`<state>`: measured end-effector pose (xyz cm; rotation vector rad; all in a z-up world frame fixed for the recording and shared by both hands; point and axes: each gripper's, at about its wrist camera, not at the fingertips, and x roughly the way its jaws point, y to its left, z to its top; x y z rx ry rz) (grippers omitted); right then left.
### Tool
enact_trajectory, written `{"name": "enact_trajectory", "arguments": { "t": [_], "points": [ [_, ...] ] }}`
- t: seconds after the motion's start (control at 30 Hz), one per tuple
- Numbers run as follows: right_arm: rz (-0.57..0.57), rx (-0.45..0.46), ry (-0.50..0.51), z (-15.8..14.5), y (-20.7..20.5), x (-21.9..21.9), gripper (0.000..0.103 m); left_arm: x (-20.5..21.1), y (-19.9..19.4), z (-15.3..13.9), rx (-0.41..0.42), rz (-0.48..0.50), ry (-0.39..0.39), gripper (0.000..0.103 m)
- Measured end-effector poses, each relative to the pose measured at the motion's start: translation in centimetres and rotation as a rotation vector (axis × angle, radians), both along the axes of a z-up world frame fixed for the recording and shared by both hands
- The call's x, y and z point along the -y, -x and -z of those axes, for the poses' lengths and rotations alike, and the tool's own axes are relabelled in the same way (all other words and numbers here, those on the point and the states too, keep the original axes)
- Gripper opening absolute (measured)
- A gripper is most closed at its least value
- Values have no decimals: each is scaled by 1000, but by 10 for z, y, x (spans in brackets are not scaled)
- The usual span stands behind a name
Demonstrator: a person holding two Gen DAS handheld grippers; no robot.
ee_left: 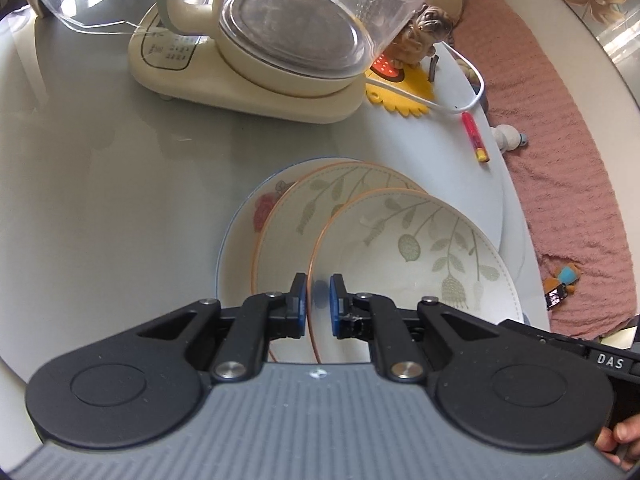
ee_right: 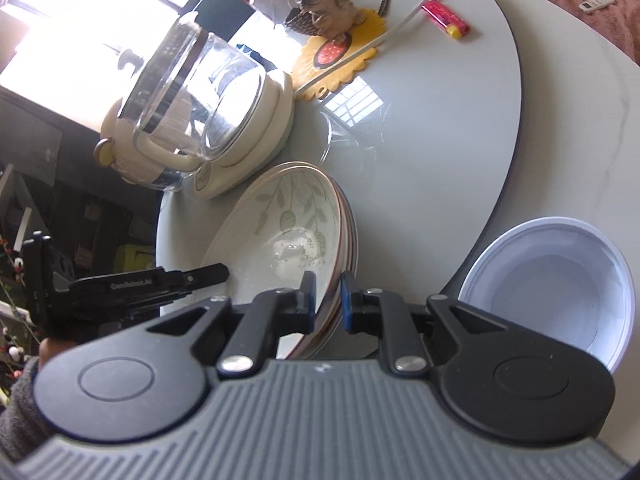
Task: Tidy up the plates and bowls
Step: 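Lift the small leaf-pattern plate with both grippers over the plate stack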
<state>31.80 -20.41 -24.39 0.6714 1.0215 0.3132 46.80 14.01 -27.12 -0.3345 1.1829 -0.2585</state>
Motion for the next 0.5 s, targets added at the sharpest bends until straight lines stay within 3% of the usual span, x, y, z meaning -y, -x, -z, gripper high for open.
{"name": "enact_trajectory", "arguments": {
  "t": [0.5],
  "points": [
    [-8, -12, 16, 5, -11, -4, 16, 0, -4, 6, -19, -8, -21, 14]
  ]
}}
